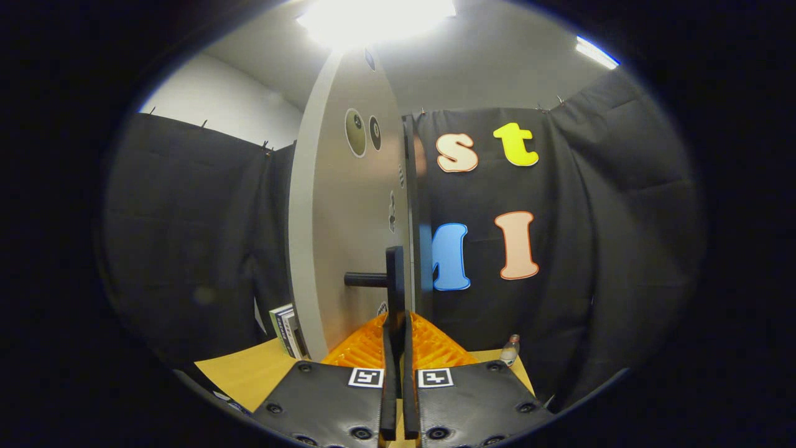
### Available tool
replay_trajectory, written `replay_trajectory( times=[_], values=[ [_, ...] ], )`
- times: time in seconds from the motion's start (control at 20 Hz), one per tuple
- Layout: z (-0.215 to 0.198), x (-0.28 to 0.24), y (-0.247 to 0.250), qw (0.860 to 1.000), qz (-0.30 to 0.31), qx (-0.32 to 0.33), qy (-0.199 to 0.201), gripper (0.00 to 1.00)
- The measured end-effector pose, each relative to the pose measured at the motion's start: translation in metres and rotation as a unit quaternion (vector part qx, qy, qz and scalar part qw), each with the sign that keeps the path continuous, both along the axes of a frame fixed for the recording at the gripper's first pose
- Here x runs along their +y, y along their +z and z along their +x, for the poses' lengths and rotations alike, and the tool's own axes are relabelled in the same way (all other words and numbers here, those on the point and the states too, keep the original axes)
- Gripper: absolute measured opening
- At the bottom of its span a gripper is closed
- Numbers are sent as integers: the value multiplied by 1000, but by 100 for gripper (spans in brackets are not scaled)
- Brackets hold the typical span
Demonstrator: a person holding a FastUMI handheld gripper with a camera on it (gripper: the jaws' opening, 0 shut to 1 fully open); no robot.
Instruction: Open the shoe cabinet door, grab the shoes and put them into the shoe cabinet, then close the shoe cabinet door.
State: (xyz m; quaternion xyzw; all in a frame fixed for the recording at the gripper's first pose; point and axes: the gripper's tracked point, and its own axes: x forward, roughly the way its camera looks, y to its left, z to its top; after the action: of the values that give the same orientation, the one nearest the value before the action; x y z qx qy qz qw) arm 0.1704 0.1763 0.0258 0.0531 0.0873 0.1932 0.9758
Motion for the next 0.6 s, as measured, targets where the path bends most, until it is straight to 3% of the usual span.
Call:
replay_trajectory(
  times=[0.1, 0.15, 0.25, 0.4, 0.6],
  values=[
    [0, -6, -4, 1000, -24, -1, -15, 6],
    [0, -16, -7, 998, -51, -5, -29, 11],
    [1, -47, -5, 992, -98, -21, -75, 15],
    [-17, -60, -4, 986, -114, -19, -121, 32],
    [-31, -47, -13, 984, -106, -13, -144, 82]
  ],
)
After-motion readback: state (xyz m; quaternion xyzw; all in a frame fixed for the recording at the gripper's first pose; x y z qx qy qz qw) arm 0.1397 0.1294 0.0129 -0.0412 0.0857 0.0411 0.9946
